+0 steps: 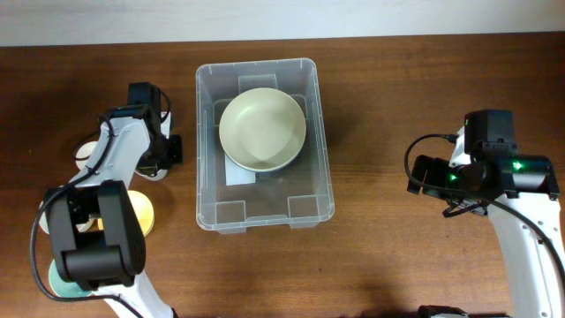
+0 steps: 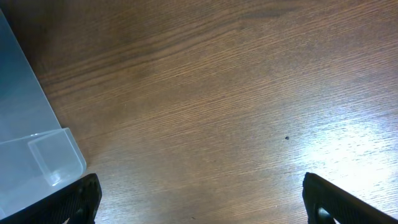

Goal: Pack container
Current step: 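Reach the left gripper to the grey cup and grasp it, then carry the grey cup into the container and release it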

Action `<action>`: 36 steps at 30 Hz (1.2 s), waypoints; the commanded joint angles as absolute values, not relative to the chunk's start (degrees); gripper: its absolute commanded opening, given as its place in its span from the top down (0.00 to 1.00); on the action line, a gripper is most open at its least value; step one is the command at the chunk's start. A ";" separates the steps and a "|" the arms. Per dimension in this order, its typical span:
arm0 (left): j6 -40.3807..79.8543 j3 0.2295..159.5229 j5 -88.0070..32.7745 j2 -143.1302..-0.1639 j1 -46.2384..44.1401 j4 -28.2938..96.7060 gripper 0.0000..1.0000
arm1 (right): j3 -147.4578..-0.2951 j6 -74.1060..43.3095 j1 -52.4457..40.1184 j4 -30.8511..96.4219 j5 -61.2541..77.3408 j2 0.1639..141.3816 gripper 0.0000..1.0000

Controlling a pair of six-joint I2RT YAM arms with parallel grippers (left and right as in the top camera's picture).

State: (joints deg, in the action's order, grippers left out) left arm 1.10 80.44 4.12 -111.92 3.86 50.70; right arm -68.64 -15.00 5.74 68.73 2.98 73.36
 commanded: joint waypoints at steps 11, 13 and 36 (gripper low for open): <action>3.81 95.66 1.02 -88.07 -10.63 65.71 1.00 | -68.51 -15.07 5.26 68.66 1.19 73.34 0.01; 4.80 96.38 -0.03 -88.07 -14.92 65.41 1.00 | -68.51 -15.07 5.26 68.66 1.19 73.34 0.01; 49.25 96.27 -4.86 -110.50 -39.29 62.39 1.00 | -68.51 -15.07 5.26 69.21 1.23 73.34 0.01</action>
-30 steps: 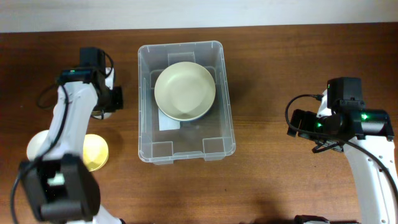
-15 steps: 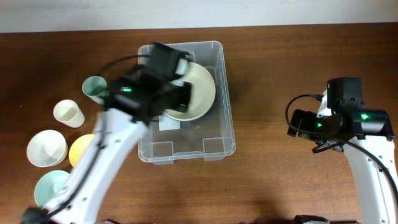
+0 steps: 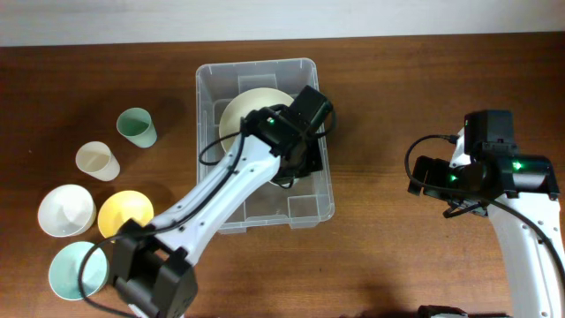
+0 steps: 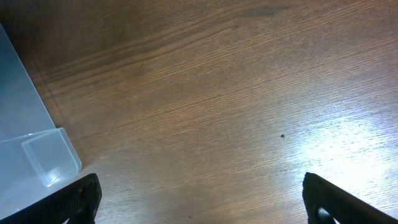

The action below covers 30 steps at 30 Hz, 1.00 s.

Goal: Pack container
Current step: 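Carry the grey cup into the container and release it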

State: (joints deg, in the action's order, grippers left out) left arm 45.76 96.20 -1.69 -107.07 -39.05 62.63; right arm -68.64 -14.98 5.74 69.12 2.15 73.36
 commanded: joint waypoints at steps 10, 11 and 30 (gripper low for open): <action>46.54 96.25 -4.95 -115.09 -41.25 60.45 0.99 | -68.51 -15.07 5.26 69.36 1.21 73.34 0.01; 45.93 96.25 -4.97 -115.20 -41.25 60.34 1.00 | -68.51 -15.07 5.26 69.36 1.21 73.34 0.01; 37.60 90.85 -5.54 -115.50 -41.76 59.96 1.00 | -68.51 -15.07 5.26 69.36 1.21 73.34 0.01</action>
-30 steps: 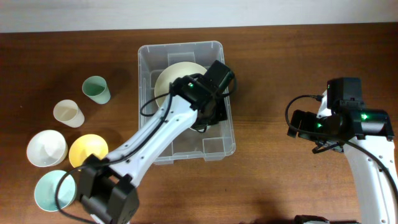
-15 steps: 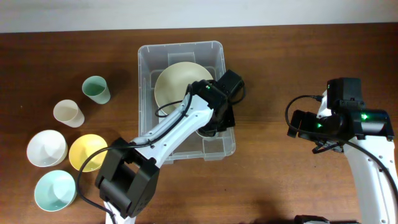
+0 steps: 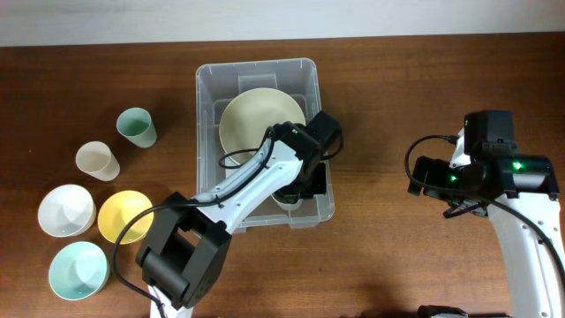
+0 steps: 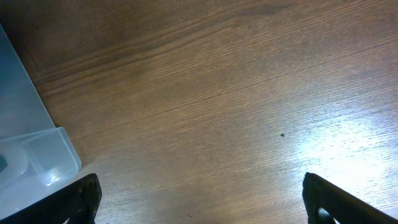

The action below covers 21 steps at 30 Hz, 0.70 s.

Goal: Pack container
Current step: 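Carry the grey cup into the container and release it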

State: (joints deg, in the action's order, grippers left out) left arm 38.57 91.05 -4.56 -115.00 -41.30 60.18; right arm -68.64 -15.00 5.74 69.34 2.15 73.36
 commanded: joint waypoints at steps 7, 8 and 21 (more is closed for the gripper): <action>37.58 90.85 -7.79 -115.50 -43.70 59.96 1.00 | -68.51 -15.07 5.26 69.32 1.21 73.34 0.01; 37.36 90.85 -7.79 -115.50 -43.92 59.99 0.99 | -68.51 -15.07 5.26 69.32 1.21 73.34 0.01; 36.73 90.85 -7.77 -115.50 -44.21 60.05 0.66 | -68.51 -15.07 5.26 69.32 1.21 73.34 0.01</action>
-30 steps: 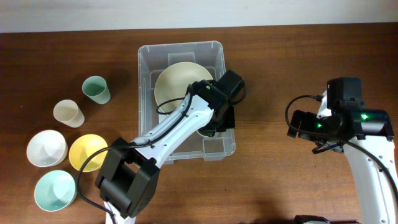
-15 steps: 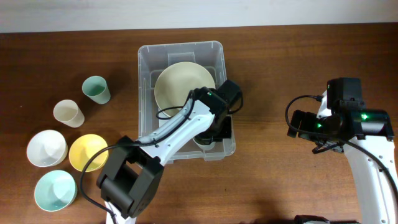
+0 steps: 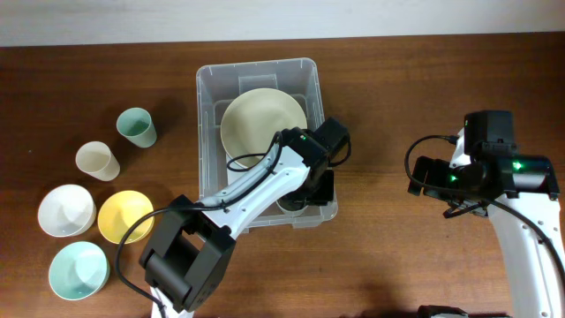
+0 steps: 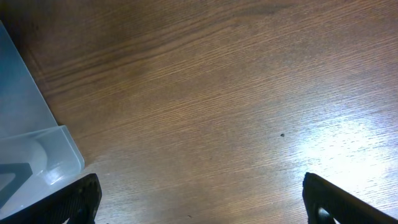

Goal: Pack container
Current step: 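Carry the grey cup into the container and release it, then return the left gripper to the green cup and grasp it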

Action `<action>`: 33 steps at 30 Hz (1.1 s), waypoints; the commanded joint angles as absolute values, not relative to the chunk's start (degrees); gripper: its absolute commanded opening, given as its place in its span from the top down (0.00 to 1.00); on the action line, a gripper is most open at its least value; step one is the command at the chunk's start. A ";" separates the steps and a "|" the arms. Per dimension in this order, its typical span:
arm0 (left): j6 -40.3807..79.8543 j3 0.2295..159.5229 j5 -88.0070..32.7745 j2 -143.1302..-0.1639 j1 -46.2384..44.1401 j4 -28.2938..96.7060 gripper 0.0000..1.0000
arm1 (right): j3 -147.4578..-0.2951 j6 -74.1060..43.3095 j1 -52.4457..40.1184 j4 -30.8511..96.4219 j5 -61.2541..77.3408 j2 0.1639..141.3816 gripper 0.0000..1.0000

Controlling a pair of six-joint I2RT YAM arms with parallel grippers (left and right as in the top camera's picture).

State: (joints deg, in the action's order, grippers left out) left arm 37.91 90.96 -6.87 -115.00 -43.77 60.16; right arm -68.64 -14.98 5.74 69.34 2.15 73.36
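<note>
A clear plastic container [image 3: 256,67] stands mid-table and holds a large pale bowl [image 3: 263,124] in its far half. My left gripper [image 3: 305,187] reaches down into the container's near right corner. Its fingers are hidden under the wrist. A pale round rim [image 3: 291,204] shows just beneath it, and I cannot tell what it is or whether it is held. My right gripper [image 4: 202,199] hangs open over bare wood to the right of the container [image 4: 25,143], with nothing between its fingers.
Left of the container are a green cup [image 3: 136,126], a cream cup [image 3: 96,160], a white bowl [image 3: 65,210], a yellow bowl [image 3: 124,215] and a light blue bowl [image 3: 78,269]. The right arm [image 3: 481,172] stands at the table's right side.
My left gripper has shifted a little to the right, deeper into the container's near right corner. A pale shape now shows through the corner wall in the right wrist view. The right arm is unmoved.
My left arm was first bent over the cups and bowls at the table's left. Then it was over the container beside the big bowl's right rim. After that it was low in the container's near right part, and now it is in that corner.
</note>
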 commanded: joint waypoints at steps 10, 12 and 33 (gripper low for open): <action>29.21 100.14 -7.25 -113.82 -38.79 65.56 0.59 | -68.51 -15.07 5.26 69.34 1.21 73.34 0.01; 28.56 103.59 -4.29 -112.71 -37.17 68.20 0.58 | -68.51 -15.05 5.26 69.34 1.21 73.34 0.01; 12.99 110.93 3.75 -108.71 4.05 64.84 0.24 | -68.51 -15.07 5.26 69.06 1.23 73.34 0.01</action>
State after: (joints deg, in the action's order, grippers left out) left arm 18.50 109.21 7.92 -105.58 1.93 66.11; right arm -68.64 -15.03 5.74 69.14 2.13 73.36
